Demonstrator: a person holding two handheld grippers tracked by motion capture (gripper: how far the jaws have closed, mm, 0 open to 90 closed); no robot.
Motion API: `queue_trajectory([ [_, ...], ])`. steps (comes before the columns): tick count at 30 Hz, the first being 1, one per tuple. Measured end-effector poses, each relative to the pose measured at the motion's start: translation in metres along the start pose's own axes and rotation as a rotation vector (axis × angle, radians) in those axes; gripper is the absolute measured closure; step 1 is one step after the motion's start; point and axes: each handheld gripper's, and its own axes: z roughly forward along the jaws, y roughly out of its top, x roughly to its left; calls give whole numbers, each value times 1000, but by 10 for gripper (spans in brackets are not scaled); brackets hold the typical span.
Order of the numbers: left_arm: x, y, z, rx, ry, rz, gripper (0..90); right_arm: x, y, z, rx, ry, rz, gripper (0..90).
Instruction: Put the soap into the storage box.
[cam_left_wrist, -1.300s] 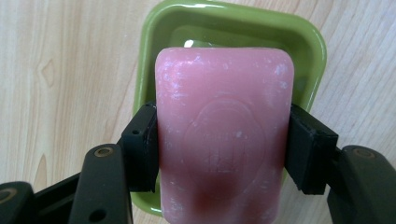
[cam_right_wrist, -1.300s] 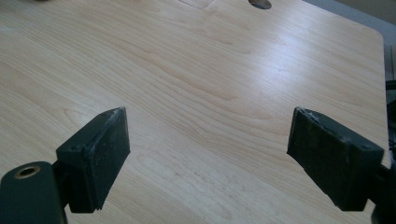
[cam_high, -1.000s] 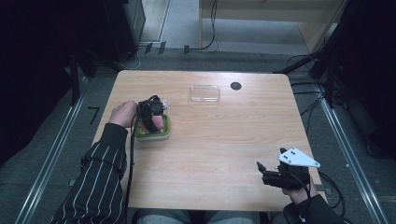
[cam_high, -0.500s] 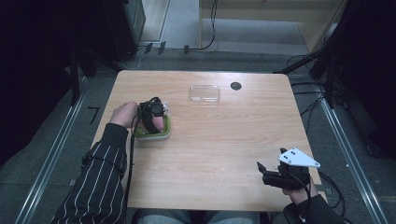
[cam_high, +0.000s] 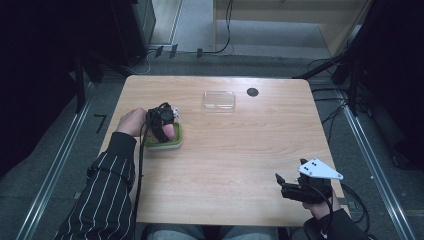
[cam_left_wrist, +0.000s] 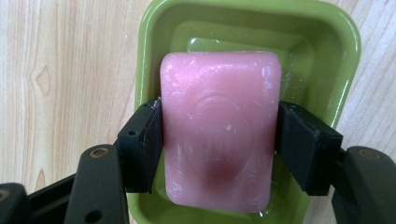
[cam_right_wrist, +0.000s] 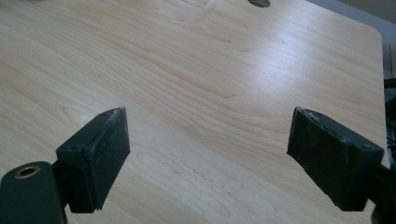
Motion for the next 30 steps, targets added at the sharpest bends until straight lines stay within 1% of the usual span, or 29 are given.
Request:
queue_trajectory([
  [4,0,0,-3,5,6,-10,338,0,0,0,0,0,-2,138],
  [5,0,0,-4,14,11,-15,285,0,0,0,0,0,0,138],
  [6,0,0,-5,25,15,-29,261,0,0,0,0,-1,0,138],
  [7,-1,-1,-6,30,24,-36,218,0,0,0,0,0,0,138],
  [8,-1,-1,-7,33,22,-52,218,0,0,0,0,0,0,138],
  [9,-1,-1,-9,36,22,-64,179,0,0,0,0,0,0,138],
  [10,-1,-1,-10,32,18,-76,173,0,0,0,-1,0,-1,138],
  [11,-1,0,-12,35,5,-110,131,0,0,0,0,0,0,138],
  [12,-1,0,-12,35,5,-110,131,0,0,0,0,1,0,138],
  [13,-1,0,-12,33,8,-127,128,0,0,0,0,2,-2,138],
  [14,-1,0,-13,37,0,-141,128,0,0,0,0,2,-2,138],
  [15,-2,1,-15,36,-12,-177,102,0,0,0,-2,1,-2,138],
  [16,-2,0,-16,32,-15,-202,89,0,0,0,-2,1,-1,138],
  [17,-2,0,-16,32,-15,-202,77,0,0,0,-2,1,-1,138],
  [18,-3,0,-18,29,-15,-227,77,-1,0,0,-3,3,-2,138],
  [19,-4,-1,-21,16,-5,-265,61,0,0,0,1,6,-3,138],
  [20,-4,-1,-21,16,-5,-265,42,0,0,0,1,6,-4,138],
  [21,-5,-2,-22,10,-7,-286,42,0,0,0,1,6,-4,138],
  [23,-6,-5,-25,8,-24,-323,34,-1,0,-1,-4,2,1,138],
  [24,-8,-8,-28,1,-32,-355,33,0,0,-1,-5,3,3,138],
  [25,-8,-8,-28,1,-32,-355,33,0,0,-1,-5,3,3,138],
  [27,-11,-12,-32,-6,-33,-392,33,0,0,-1,-4,3,2,138],
  [29,-14,-15,-35,3,-34,-410,33,0,0,-1,-9,4,1,138],
  [30,-15,-17,-35,0,-37,-419,33,0,0,-1,-9,4,1,138],
])
